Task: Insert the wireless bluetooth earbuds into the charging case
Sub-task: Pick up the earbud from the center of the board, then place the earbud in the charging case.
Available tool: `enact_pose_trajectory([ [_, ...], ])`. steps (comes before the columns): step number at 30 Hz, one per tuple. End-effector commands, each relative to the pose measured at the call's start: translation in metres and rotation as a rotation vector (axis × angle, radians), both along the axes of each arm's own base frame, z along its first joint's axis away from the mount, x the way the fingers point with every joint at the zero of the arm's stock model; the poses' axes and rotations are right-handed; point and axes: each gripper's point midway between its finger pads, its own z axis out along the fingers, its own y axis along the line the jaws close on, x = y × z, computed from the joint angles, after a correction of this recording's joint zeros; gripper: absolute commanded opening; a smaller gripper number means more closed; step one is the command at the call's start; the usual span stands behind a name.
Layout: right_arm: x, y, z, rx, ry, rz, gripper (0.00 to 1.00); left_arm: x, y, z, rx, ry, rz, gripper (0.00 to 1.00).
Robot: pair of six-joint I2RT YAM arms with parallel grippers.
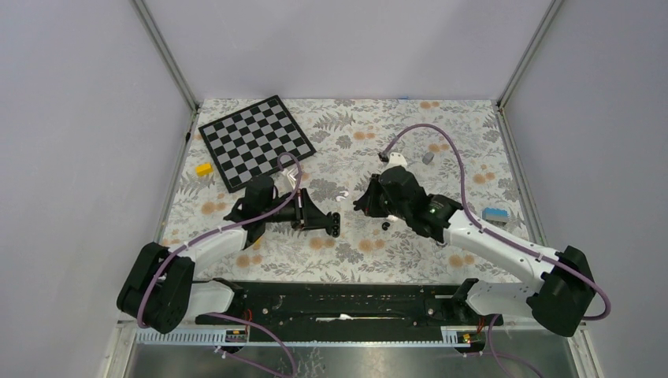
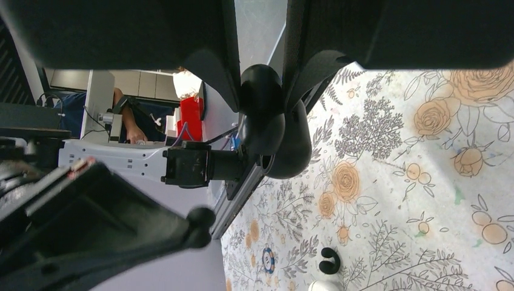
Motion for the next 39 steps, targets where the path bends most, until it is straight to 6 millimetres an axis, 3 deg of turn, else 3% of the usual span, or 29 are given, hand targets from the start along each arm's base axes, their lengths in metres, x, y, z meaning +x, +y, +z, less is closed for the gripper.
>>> enact_pose_trajectory([
  [1, -0.004, 0.017, 0.015, 0.095, -0.005, -0.094, 0.00, 0.018, -0.010, 0.022, -0.056, -0.097, 0.032, 0.02],
  [9, -0.007, 0.035, 0.022, 0.134, -0.010, -0.090, 0.00, 0.024, -0.014, 0.024, -0.053, -0.102, 0.040, 0.01],
  [19, -0.011, 0.052, 0.015, 0.133, 0.009, -0.060, 0.00, 0.025, -0.015, 0.025, -0.053, -0.106, 0.046, 0.01],
  [31, -0.006, 0.059, 0.010, 0.120, 0.003, -0.068, 0.00, 0.023, -0.016, 0.027, -0.055, -0.110, 0.039, 0.01],
  [39, -0.002, 0.052, 0.000, 0.090, 0.008, -0.123, 0.00, 0.021, -0.016, 0.026, -0.056, -0.106, 0.037, 0.01],
])
